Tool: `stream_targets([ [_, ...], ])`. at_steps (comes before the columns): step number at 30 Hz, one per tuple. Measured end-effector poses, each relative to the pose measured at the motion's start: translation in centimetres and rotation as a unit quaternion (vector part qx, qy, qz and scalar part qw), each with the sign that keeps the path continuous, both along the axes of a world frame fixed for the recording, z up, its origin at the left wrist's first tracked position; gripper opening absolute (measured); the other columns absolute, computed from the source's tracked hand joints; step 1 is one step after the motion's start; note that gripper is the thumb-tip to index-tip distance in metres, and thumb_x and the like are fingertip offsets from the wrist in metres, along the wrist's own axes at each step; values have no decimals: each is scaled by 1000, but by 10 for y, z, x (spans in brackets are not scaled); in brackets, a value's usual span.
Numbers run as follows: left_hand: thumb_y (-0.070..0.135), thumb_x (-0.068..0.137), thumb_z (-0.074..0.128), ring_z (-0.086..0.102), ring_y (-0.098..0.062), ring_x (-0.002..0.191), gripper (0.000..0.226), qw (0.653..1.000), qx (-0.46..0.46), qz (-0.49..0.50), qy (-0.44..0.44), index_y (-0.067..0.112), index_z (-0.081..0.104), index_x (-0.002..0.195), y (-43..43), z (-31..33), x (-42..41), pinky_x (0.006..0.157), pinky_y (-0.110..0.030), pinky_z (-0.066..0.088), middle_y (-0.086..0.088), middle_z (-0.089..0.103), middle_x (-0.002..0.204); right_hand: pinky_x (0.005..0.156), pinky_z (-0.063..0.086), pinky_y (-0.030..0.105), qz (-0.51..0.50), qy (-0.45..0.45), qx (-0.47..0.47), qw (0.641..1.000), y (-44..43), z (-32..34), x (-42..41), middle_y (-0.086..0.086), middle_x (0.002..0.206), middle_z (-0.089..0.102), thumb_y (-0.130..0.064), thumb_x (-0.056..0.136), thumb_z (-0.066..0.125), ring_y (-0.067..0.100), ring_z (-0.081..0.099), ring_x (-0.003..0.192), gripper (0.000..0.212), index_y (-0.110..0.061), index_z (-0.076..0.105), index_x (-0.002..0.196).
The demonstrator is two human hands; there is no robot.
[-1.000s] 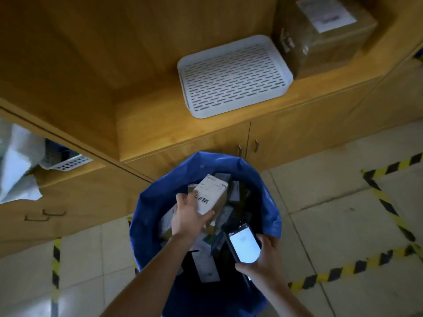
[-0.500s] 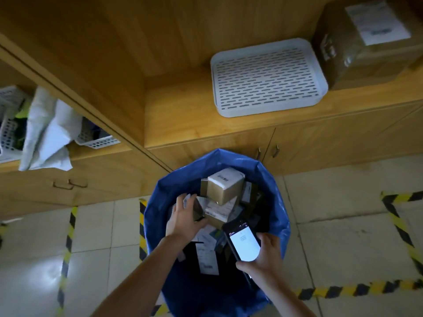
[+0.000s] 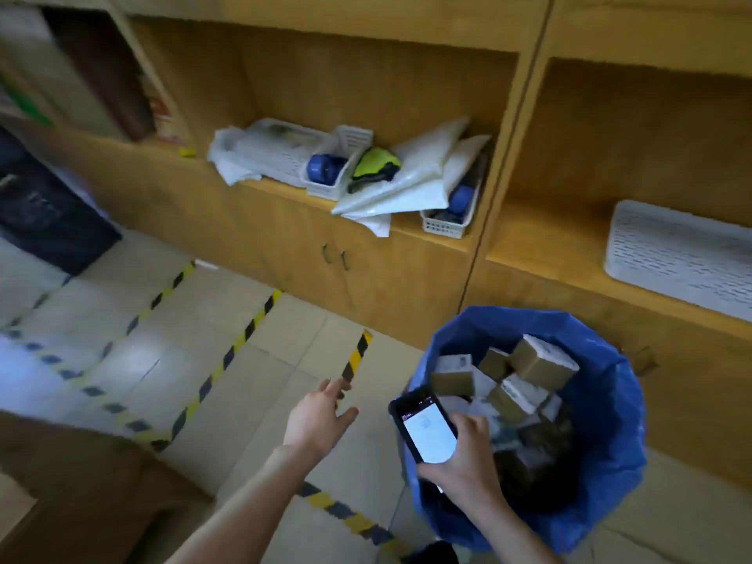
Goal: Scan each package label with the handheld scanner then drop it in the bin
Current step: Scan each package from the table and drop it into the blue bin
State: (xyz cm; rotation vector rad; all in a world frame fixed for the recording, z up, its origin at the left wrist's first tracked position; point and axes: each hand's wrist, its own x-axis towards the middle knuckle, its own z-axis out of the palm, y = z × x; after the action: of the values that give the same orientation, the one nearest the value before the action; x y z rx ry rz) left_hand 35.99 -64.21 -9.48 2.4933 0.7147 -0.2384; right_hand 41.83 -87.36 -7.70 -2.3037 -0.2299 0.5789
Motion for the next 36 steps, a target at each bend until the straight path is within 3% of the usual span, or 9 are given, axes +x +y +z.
stream_targets([
  [5,43,84,64,59,-9,98,35,986,25,161,-37,32,56,117,86,36,-188,77,-27,48,11,58,110,74,39,18,151,-24,-5,988,116,28,-110,-4,109,32,-28,50,81,10,40,100,72,-15,48,113],
  [7,40,83,64,60,-10,97,34,971,30,230,-48,31,57,115,114,52,-269,79,-29,49,11,58,108,61,34,7,210,-20,9,977,164,40,-162,-7,110,30,-30,48,79,7,41,94,74,-19,46,112],
  [9,37,83,64,60,-12,98,32,953,46,294,-55,29,58,113,138,69,-348,82,-32,50,10,59,106,56,32,5,282,-23,24,959,212,54,-215,-10,110,28,-31,46,77,5,41,92,73,-22,45,112],
  [13,35,86,65,61,-13,95,24,900,73,425,-69,25,61,108,163,96,-492,83,-34,50,8,60,101,63,41,16,411,-18,57,910,296,81,-317,-9,114,31,-31,44,74,4,48,91,70,-23,47,109],
  [17,36,88,65,61,-3,87,22,830,95,541,-96,26,62,107,156,111,-606,76,-23,51,12,61,95,63,40,18,530,-32,69,845,360,99,-406,-10,117,29,-32,44,75,6,48,93,77,-22,46,114],
  [21,36,88,64,60,-3,83,16,756,115,640,-80,28,62,102,134,118,-700,77,-26,52,13,63,94,76,39,21,620,-26,99,778,408,107,-492,-10,117,30,-32,44,79,8,45,100,86,-16,47,123],
  [29,42,87,59,57,1,75,6,638,136,758,-4,38,56,84,107,117,-831,57,-15,39,18,60,84,77,41,21,751,-23,115,650,480,107,-640,-14,114,25,-29,48,78,7,43,100,85,-16,46,126],
  [32,43,88,57,56,1,75,8,619,138,772,25,37,56,82,128,121,-866,53,-13,34,19,60,84,76,40,19,775,-20,117,620,516,110,-680,-14,112,23,-31,49,78,7,42,98,85,-16,45,126],
  [36,42,92,53,55,-3,81,12,638,144,754,63,32,59,89,178,130,-909,59,-19,41,16,58,89,76,41,19,793,-31,115,598,576,111,-719,-14,116,23,-31,50,79,8,42,100,91,-14,43,131],
])
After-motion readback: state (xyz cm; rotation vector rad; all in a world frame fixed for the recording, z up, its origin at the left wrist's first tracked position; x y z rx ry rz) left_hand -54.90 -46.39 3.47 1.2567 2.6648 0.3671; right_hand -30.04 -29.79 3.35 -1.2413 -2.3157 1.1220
